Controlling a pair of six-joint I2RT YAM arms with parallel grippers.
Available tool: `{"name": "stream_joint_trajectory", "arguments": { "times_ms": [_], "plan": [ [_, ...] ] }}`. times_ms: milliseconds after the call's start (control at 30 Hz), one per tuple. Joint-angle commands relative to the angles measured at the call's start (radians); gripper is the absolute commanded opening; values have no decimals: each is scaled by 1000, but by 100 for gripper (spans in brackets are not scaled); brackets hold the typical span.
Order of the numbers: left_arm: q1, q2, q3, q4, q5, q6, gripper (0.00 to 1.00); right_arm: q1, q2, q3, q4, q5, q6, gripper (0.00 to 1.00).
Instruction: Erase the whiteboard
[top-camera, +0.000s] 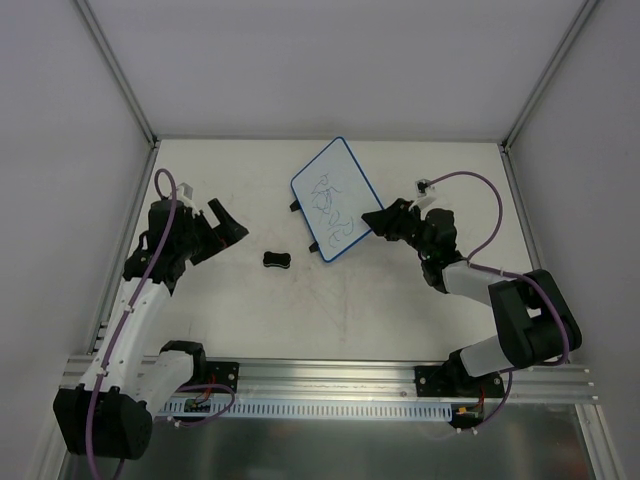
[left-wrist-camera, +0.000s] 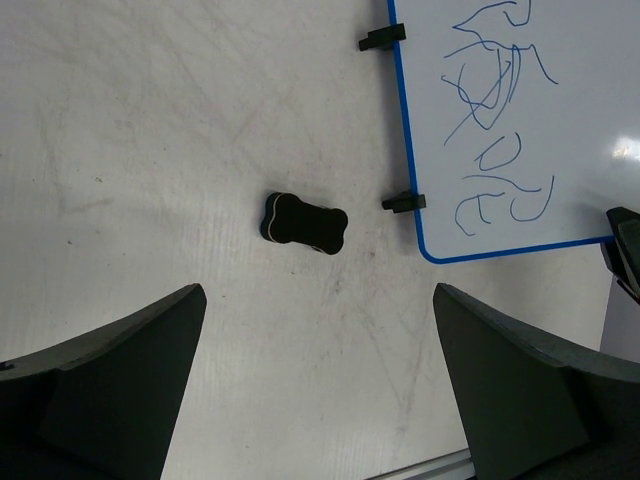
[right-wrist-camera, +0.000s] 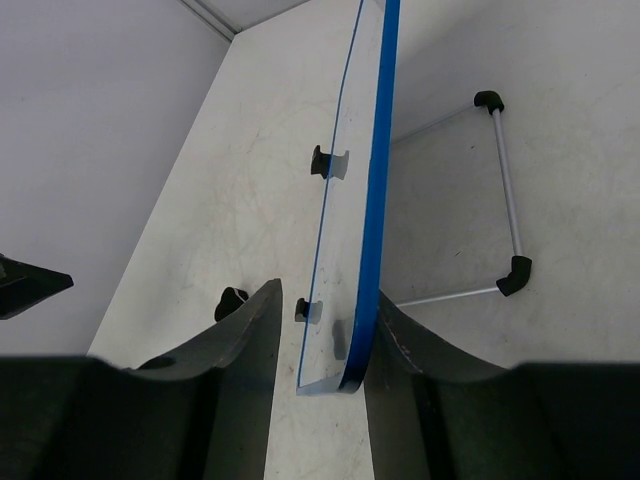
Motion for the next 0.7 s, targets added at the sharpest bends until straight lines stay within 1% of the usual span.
{"name": "stream_joint_trajectory", "arguments": {
  "times_ms": [0,67,200,300,333,367,533,667],
  "plan": [
    [-7,28,35,-11,1,-7,99,-7,-22,13,76,17,-31,38],
    [-17,49,41,-14,0,-5,99,-5,-20,15,76,18,-31,36],
    [-54,86,75,-36,-20,10,99,-5,-17,18,76,21,-34,23],
    [-77,109,93,-46,-51,18,99,-5,-8,22,76,15,-31,11],
    [-88,115,96,-54,-56,19,99,-5,-7,25,76,11,-31,4],
    [-93,126,99,-56,-60,21,99,-5,-5,25,76,9,-29,1],
    [-106,167,122,-79,-36,79,99,-5,-5,22,76,12,-31,0],
    [-114,246,174,-164,-4,140,99,-5,-7,22,76,6,-33,0]
  ]
}}
